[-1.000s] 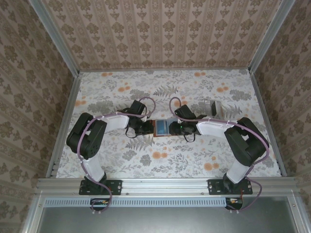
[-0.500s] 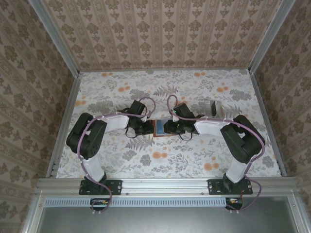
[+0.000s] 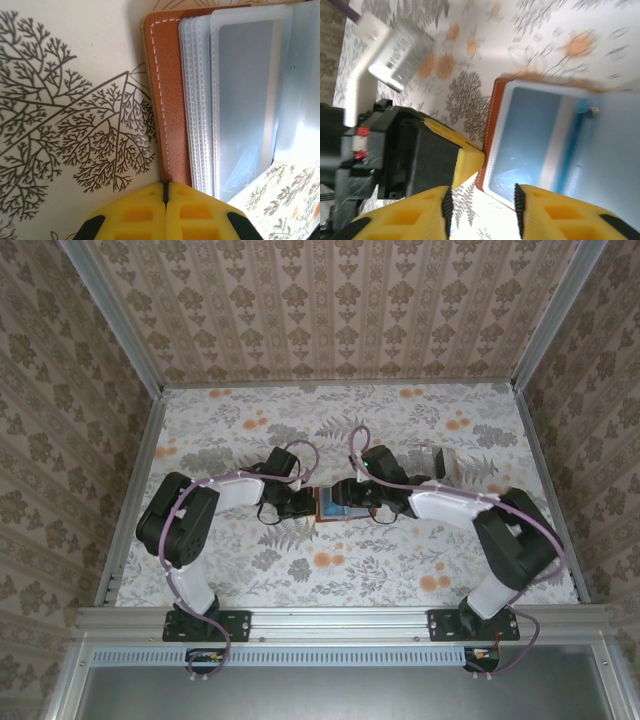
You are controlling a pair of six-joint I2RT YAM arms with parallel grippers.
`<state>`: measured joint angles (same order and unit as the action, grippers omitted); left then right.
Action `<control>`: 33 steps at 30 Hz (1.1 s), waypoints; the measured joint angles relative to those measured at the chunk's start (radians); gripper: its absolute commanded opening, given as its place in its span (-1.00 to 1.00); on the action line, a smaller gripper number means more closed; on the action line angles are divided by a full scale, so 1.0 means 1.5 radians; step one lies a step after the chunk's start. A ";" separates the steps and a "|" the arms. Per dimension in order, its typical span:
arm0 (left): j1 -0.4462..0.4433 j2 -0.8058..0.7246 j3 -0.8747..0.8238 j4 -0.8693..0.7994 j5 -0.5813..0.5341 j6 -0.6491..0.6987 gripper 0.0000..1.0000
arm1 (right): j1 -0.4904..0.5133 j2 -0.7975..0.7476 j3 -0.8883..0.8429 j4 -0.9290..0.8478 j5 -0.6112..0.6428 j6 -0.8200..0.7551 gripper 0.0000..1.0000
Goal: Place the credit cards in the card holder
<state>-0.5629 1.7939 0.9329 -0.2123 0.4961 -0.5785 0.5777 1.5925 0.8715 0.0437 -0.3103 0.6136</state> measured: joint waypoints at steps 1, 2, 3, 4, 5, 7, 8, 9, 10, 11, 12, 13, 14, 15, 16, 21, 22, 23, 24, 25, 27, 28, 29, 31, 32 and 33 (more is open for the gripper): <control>0.001 0.000 -0.002 0.003 0.002 -0.002 -1.00 | -0.003 -0.030 -0.013 -0.004 0.016 -0.001 -0.07; 0.001 0.000 -0.002 0.003 0.004 -0.002 -1.00 | -0.006 -0.052 -0.023 -0.007 0.028 0.000 -0.03; 0.001 0.000 -0.002 0.004 0.004 -0.004 -1.00 | -0.009 -0.072 -0.034 -0.009 0.040 0.000 -0.01; 0.001 0.000 -0.003 0.005 0.004 -0.004 -1.00 | -0.013 -0.088 -0.045 -0.014 0.051 -0.001 0.02; 0.001 0.000 -0.003 0.005 0.004 -0.004 -1.00 | -0.016 -0.096 -0.052 -0.017 0.060 -0.001 0.05; 0.001 0.000 -0.003 0.005 0.004 -0.004 -1.00 | -0.024 -0.100 -0.070 -0.024 0.077 0.001 0.08; 0.001 0.000 -0.003 0.005 0.004 -0.004 -1.00 | -0.027 -0.100 -0.079 -0.028 0.082 0.003 0.09; 0.001 0.000 -0.003 0.005 0.004 -0.004 -1.00 | -0.032 -0.100 -0.090 -0.034 0.085 0.006 0.12; 0.001 0.000 -0.003 0.005 0.004 -0.004 -1.00 | -0.036 -0.099 -0.097 -0.038 0.085 0.009 0.13; 0.001 0.000 -0.003 0.005 0.004 -0.004 -1.00 | -0.039 -0.096 -0.101 -0.042 0.085 0.010 0.13; 0.001 0.000 -0.003 0.005 0.004 -0.004 -1.00 | -0.042 -0.090 -0.103 -0.043 0.085 0.012 0.13; 0.001 0.000 -0.003 0.005 0.004 -0.004 -1.00 | -0.044 -0.080 -0.104 -0.041 0.082 0.013 0.13; 0.001 0.000 -0.003 0.005 0.004 -0.004 -1.00 | -0.045 -0.071 -0.103 -0.037 0.079 0.013 0.13; 0.001 0.000 -0.003 0.005 0.004 -0.004 -1.00 | -0.045 -0.059 -0.104 -0.032 0.074 0.015 0.12; 0.001 0.000 -0.003 0.005 0.004 -0.004 -1.00 | -0.046 -0.046 -0.104 -0.026 0.066 0.017 0.12; 0.001 -0.003 -0.008 0.013 0.004 -0.004 -1.00 | -0.046 0.012 -0.089 -0.013 0.015 0.018 0.05; 0.001 -0.003 -0.010 0.014 0.004 -0.004 -1.00 | -0.046 0.019 -0.080 -0.012 0.002 0.016 0.05; 0.001 -0.004 -0.011 0.016 0.004 -0.004 -1.00 | -0.045 0.024 -0.069 -0.013 -0.010 0.013 0.05; 0.001 -0.005 -0.012 0.018 0.004 -0.007 -1.00 | -0.042 0.027 -0.056 -0.015 -0.020 0.009 0.05; 0.001 -0.006 -0.016 0.023 0.004 -0.011 -1.00 | -0.039 0.027 -0.039 -0.018 -0.028 0.005 0.05; 0.003 -0.011 -0.025 0.036 0.007 -0.022 -1.00 | -0.030 0.027 -0.003 -0.025 -0.038 -0.007 0.05; 0.005 -0.013 -0.031 0.044 0.009 -0.029 -1.00 | -0.024 0.028 0.016 -0.028 -0.045 -0.012 0.05; 0.006 -0.014 -0.035 0.051 0.013 -0.034 -1.00 | -0.020 0.029 0.030 -0.029 -0.049 -0.015 0.04; 0.010 -0.017 -0.043 0.062 0.019 -0.043 -1.00 | -0.010 0.036 0.047 -0.027 -0.061 -0.022 0.04; 0.013 -0.018 -0.046 0.067 0.021 -0.047 -1.00 | -0.006 0.040 0.050 -0.026 -0.066 -0.023 0.04; 0.015 -0.021 -0.051 0.071 0.022 -0.050 -1.00 | -0.003 0.047 0.050 -0.026 -0.072 -0.023 0.04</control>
<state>-0.5407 1.7626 0.8570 -0.1055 0.5289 -0.6529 0.5739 1.6630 0.9463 0.0048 -0.4187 0.5789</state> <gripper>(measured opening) 0.048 0.521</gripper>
